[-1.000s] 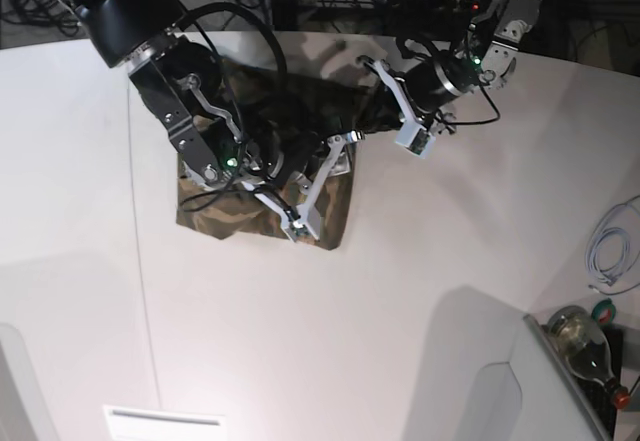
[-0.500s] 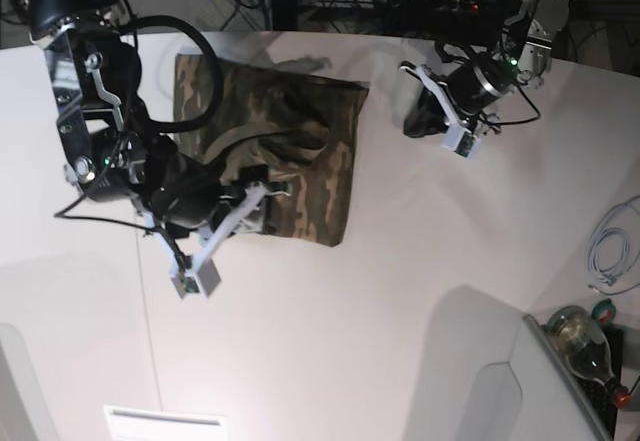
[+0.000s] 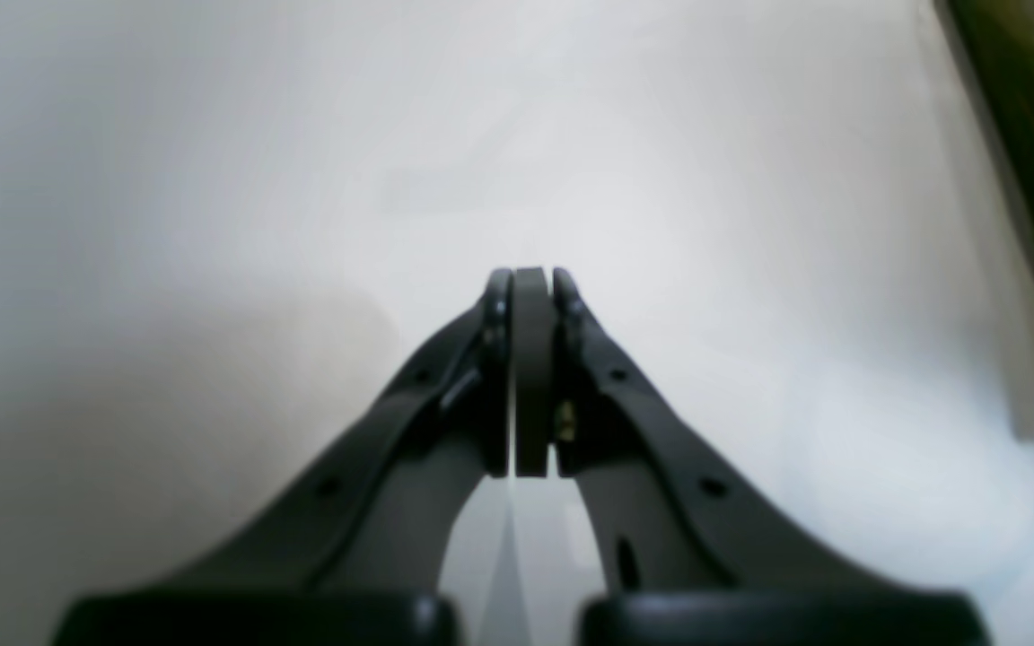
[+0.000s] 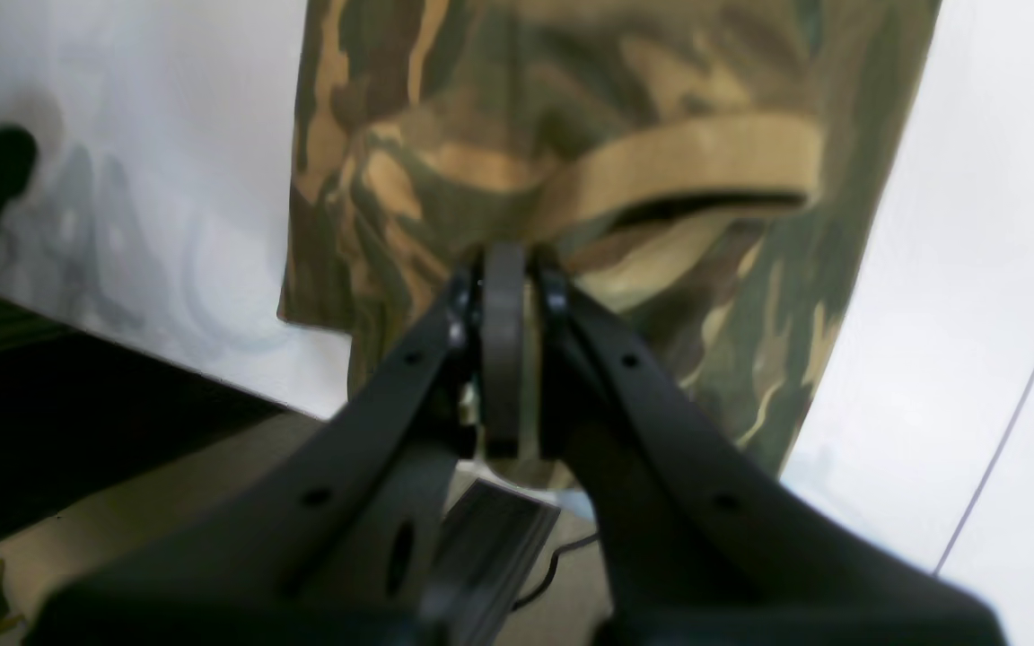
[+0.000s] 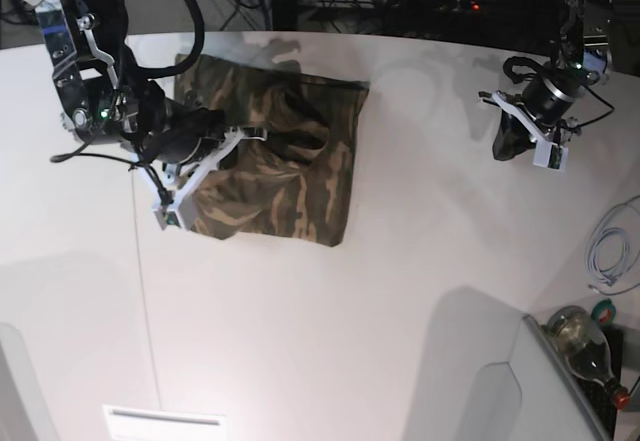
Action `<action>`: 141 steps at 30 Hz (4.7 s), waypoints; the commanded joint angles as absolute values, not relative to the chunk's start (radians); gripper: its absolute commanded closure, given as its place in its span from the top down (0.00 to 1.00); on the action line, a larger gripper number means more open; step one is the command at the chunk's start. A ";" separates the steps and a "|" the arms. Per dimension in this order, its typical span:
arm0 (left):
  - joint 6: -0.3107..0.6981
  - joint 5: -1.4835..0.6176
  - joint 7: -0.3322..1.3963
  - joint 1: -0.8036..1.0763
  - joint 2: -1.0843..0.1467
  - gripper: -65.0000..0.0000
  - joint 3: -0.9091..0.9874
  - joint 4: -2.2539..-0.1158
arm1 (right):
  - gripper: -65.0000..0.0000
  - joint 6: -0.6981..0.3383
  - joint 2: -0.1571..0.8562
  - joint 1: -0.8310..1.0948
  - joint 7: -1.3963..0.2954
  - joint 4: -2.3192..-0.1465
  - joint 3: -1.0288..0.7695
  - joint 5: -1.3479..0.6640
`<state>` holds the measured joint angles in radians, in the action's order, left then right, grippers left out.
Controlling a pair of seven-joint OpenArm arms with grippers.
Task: Layout the t-shirt on the table in an organized manner, then fold the t-shirt properly
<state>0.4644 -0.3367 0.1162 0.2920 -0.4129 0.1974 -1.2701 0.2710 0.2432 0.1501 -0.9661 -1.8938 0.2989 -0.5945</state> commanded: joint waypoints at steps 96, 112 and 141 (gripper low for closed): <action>0.463 -0.344 0.093 0.151 -0.280 0.00 -0.120 -1.208 | 0.00 0.058 -0.025 -0.449 -0.693 -1.129 0.837 -0.298; 0.463 -0.344 0.091 0.140 -0.272 0.00 -0.219 -1.138 | 0.00 0.056 -0.044 -0.461 -0.719 -1.191 0.730 -0.295; 0.467 -0.349 0.093 0.240 -0.384 0.00 -0.031 -1.297 | 0.53 0.064 -0.004 -0.390 -0.794 -1.437 0.731 -0.295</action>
